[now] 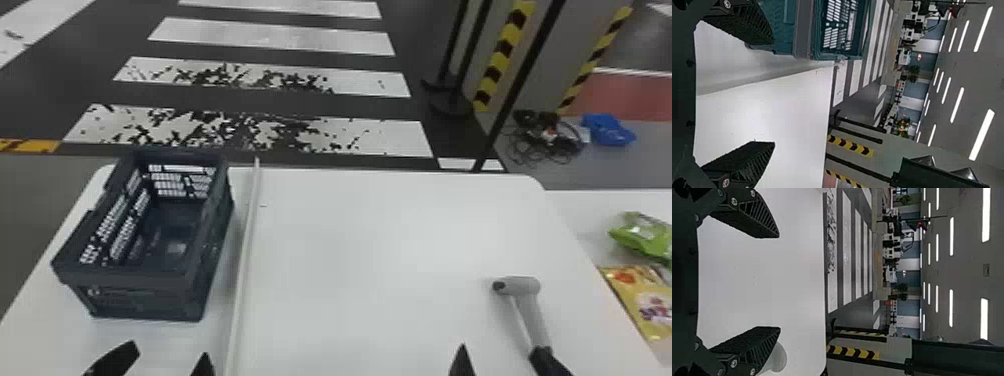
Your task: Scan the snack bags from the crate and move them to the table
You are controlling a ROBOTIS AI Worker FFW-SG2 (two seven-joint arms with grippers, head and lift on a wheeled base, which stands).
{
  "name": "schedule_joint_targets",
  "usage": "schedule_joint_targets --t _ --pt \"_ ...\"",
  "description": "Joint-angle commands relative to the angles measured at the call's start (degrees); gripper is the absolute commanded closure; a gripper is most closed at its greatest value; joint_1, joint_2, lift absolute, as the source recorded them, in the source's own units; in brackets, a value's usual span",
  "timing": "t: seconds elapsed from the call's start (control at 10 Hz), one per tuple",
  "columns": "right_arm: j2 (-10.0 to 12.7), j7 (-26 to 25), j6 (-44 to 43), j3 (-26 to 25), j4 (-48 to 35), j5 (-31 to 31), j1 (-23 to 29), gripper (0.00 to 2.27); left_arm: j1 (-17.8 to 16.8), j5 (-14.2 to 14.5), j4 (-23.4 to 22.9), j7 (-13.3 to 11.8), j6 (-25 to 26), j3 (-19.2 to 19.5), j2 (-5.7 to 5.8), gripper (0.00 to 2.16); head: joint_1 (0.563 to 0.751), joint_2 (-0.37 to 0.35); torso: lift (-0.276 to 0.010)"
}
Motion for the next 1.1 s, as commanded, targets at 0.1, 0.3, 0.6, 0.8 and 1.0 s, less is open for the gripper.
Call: schedule_joint_targets --t 0.1,0.3,0.6,0.8,1.0 --pt "0.02 -0.7 -3.75 0.11 0.88 0.0 -0.02 0.17 0.07 -0.77 -0.02 0.26 -2.05 0.07 0.18 0.08 0.695 -0.097 -0.095" --pt "0.02 -0.7 -6.21 0.02 0.97 0.0 0.59 0.17 0.07 -1.38 -0.11 0.35 -2.4 -0.02 0.18 0.08 0.695 -0.097 -0.095" --pt "0.02 -0.7 -8.67 -0.16 0.53 0.62 1.73 0.17 0.07 -1.38 -0.02 0.26 -2.4 -0.02 0.18 0.08 0.695 -0.101 -0.095" --pt "0.02 -0.7 -9.2 -0.24 0.53 0.79 2.0 0.17 -0.01 -1.47 0.25 0.35 -2.4 -0.02 0.18 0.08 0.695 -0.102 -0.095" --pt "0.02 -0.7 -9.73 -0.24 0.53 0.79 2.17 0.17 -0.1 -1.47 0.42 0.26 -2.58 -0.02 0.27 0.08 0.695 -0.102 -0.095"
